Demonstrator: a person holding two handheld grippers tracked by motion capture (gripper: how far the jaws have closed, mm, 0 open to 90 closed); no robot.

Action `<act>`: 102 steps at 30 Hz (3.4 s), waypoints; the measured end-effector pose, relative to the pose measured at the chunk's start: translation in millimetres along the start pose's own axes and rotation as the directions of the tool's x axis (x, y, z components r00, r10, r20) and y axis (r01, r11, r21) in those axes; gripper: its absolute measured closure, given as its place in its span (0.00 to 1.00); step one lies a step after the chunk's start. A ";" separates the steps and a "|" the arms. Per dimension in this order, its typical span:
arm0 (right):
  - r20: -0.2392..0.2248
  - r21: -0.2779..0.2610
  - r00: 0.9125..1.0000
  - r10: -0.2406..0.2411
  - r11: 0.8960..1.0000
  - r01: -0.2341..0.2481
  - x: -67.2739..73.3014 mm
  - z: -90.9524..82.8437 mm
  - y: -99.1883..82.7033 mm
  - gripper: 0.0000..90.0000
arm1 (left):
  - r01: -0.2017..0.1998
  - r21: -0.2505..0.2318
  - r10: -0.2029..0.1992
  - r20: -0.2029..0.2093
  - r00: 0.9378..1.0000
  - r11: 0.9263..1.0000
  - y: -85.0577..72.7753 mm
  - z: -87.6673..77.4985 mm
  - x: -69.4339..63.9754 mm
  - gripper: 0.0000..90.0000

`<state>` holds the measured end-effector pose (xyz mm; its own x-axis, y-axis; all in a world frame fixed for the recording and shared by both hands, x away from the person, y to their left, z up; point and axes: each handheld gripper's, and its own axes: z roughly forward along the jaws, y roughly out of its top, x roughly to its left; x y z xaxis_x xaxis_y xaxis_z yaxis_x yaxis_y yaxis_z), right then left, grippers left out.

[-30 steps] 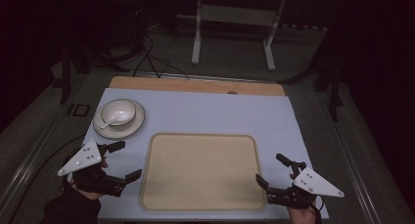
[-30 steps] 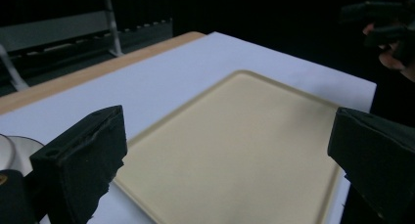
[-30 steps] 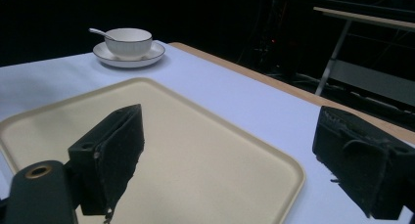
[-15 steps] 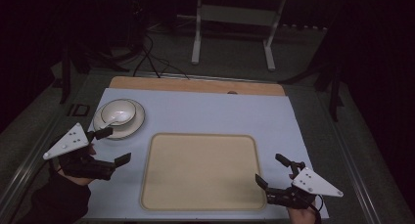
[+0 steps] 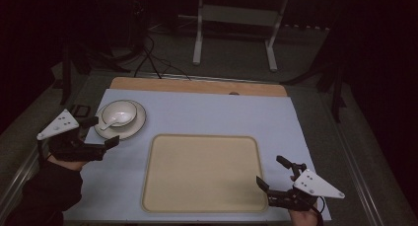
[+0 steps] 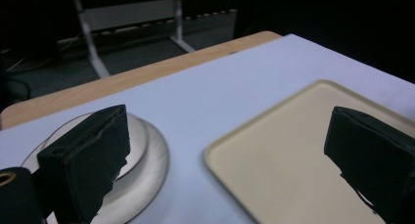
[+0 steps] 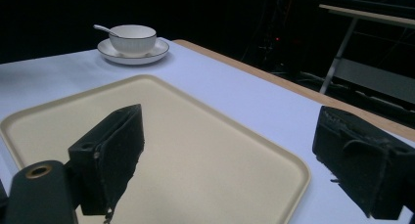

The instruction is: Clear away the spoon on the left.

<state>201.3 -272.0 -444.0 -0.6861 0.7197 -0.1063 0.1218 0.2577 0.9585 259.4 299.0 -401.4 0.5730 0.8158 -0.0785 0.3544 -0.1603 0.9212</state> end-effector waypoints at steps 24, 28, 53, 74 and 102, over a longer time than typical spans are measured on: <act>-0.010 0.016 1.000 0.001 1.000 -0.001 0.9 2.2 -0.6 0.13 | 0.339 0.090 -0.330 -0.097 0.939 0.937 -31.2 26.9 66.8 0.08; -0.013 0.018 1.000 -0.003 1.000 0.004 1.7 2.2 -0.5 0.13 | 0.412 0.103 -0.403 -0.102 0.910 0.905 -37.1 30.9 77.3 0.11; -0.017 0.027 1.000 0.006 1.000 -0.005 0.4 3.0 -1.6 0.14 | 0.636 0.134 -0.623 -0.127 0.772 0.760 -65.7 54.9 104.1 0.38; -0.025 0.036 1.000 0.014 0.999 -0.013 -0.2 4.4 -2.6 0.14 | 0.658 0.159 -0.652 -0.098 0.752 0.736 -67.2 67.9 112.6 0.70; -0.021 0.047 0.999 0.027 0.999 -0.026 -2.3 4.4 -3.8 0.14 | 0.577 0.266 -0.570 -0.114 0.814 0.772 -55.8 76.4 104.6 0.95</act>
<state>205.6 -271.8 -448.6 -0.6978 0.7123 -0.0749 0.1726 0.2687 0.9476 356.1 350.8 -490.1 0.1806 0.8185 -0.5454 0.8009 0.1995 0.5646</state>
